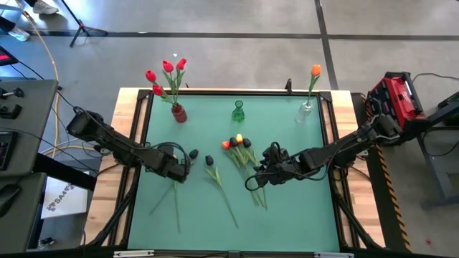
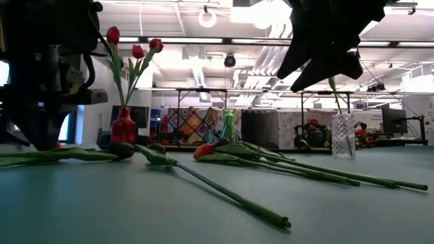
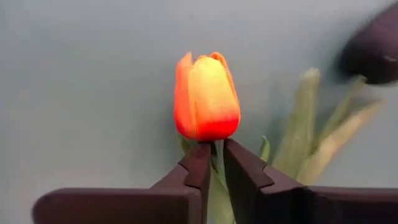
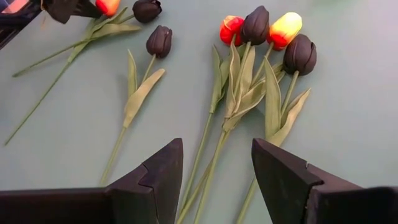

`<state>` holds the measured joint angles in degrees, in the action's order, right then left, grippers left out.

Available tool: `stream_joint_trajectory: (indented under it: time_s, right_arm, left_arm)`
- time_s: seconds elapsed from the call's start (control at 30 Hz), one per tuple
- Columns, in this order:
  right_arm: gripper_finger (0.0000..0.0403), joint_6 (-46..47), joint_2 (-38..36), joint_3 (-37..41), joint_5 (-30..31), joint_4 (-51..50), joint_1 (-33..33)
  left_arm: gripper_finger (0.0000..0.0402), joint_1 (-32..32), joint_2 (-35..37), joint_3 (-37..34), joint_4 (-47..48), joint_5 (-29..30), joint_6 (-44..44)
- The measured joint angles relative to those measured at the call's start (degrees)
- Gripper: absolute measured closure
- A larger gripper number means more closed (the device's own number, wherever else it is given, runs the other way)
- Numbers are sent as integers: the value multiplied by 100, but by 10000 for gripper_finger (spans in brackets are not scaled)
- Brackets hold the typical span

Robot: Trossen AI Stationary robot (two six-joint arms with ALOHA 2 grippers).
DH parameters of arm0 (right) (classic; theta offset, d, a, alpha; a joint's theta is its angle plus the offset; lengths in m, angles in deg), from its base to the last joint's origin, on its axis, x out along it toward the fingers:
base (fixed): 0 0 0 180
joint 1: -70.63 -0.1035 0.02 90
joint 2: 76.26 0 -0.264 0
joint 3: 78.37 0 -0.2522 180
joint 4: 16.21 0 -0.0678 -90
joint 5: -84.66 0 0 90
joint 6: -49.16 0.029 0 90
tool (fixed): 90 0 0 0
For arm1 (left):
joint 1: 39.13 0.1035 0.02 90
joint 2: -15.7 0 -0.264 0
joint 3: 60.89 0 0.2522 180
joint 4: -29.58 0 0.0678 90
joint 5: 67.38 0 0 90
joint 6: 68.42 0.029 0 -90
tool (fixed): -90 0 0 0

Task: Sort flowers into vase by color
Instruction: Put the orange tulip into the transparent vase

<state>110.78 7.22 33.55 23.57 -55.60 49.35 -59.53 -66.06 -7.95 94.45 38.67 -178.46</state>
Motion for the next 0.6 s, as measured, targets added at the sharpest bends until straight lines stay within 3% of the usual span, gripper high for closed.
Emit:
stream_joint_trajectory:
  time_s: [0.23,0.6]
  right_arm:
    - [222,30,0,0,57,3,0]
    - [222,47,0,0,-2,15,0]
  left_arm:
    - [382,0,-258,-2,-336,11,416]
    - [348,2,-474,7,-687,-19,670]
